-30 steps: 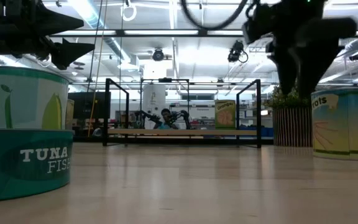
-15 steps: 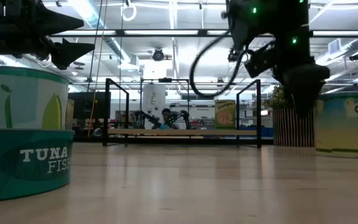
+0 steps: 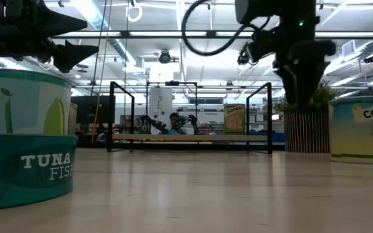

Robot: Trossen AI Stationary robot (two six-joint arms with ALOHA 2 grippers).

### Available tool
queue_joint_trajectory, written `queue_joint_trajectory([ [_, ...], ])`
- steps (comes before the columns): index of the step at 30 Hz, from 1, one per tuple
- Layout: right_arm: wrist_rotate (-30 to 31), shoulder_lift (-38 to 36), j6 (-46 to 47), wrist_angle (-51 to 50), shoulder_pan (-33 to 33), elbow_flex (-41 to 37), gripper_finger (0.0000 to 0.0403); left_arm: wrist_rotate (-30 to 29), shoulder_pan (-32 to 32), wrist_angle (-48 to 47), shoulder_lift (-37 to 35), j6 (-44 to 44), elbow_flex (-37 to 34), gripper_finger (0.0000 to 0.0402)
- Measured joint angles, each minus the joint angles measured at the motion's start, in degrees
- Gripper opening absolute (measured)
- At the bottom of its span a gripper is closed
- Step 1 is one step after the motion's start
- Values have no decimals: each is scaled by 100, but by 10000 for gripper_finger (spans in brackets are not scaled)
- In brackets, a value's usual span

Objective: Pick and place cans onto a shelf
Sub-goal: Put the canned carrots on the shelf

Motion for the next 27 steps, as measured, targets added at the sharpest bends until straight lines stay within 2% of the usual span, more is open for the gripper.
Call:
queue_joint_trajectory([
  [7,-518,-10,61,245,141,-413,394,0,0,-27,2,-10,0,387],
  [13,-658,-10,93,264,166,-664,397,0,0,-27,0,9,0,387],
  [27,-787,-10,-17,121,168,-692,399,0,0,-45,2,22,0,387],
])
